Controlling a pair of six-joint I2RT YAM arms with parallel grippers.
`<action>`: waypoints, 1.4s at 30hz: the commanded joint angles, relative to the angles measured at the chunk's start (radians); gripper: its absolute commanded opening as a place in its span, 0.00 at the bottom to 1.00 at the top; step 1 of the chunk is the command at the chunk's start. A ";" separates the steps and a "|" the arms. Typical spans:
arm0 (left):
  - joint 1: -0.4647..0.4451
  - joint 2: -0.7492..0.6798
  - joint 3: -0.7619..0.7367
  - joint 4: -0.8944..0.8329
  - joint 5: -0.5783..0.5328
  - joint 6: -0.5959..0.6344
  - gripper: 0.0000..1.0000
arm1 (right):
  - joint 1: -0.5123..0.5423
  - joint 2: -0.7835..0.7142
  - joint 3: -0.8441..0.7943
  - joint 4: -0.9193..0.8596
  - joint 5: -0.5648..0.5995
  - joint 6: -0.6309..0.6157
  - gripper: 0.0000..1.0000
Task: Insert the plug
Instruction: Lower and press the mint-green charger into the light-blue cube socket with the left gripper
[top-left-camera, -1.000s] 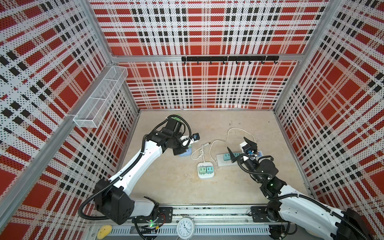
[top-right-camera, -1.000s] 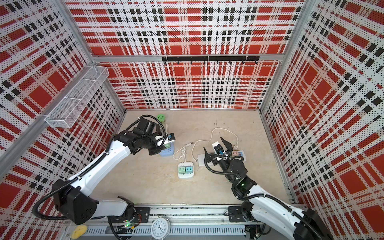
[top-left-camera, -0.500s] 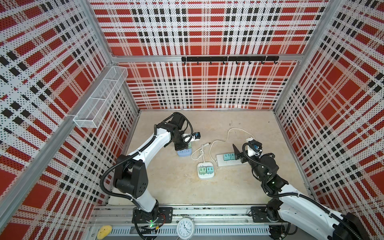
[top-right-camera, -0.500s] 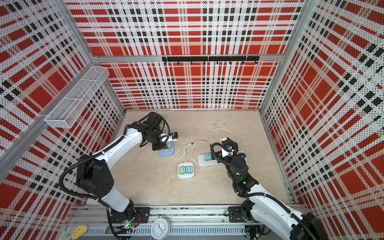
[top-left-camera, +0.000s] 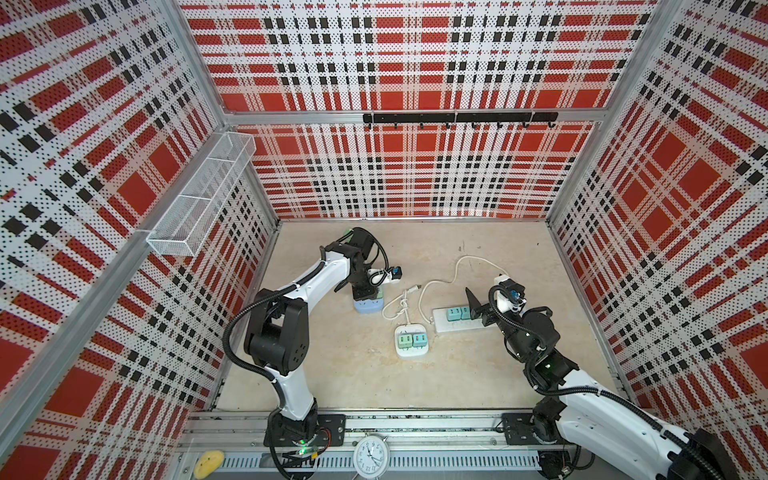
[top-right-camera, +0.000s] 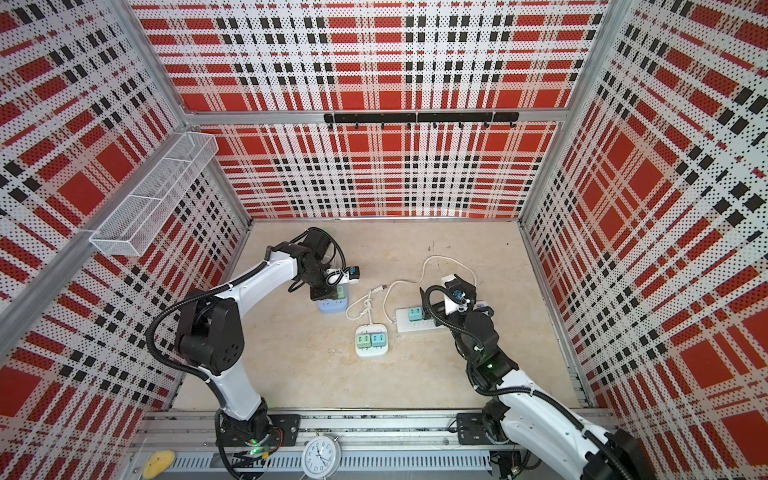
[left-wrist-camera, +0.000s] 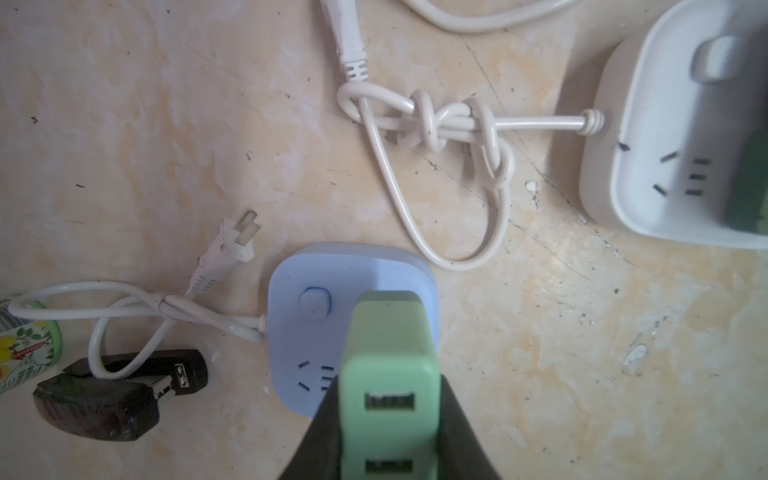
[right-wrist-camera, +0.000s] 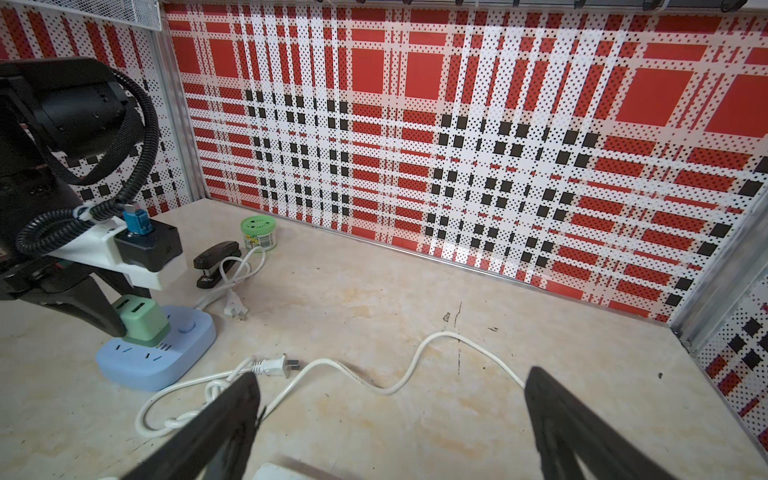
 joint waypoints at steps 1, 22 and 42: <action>0.019 -0.007 -0.003 0.037 0.014 0.039 0.00 | -0.004 0.007 0.031 0.023 -0.008 0.000 1.00; 0.010 0.025 -0.034 0.073 -0.010 0.047 0.00 | -0.003 -0.005 0.031 0.014 -0.013 0.004 1.00; -0.006 0.062 -0.033 0.048 -0.003 0.065 0.00 | -0.004 -0.014 0.032 0.006 -0.017 0.006 1.00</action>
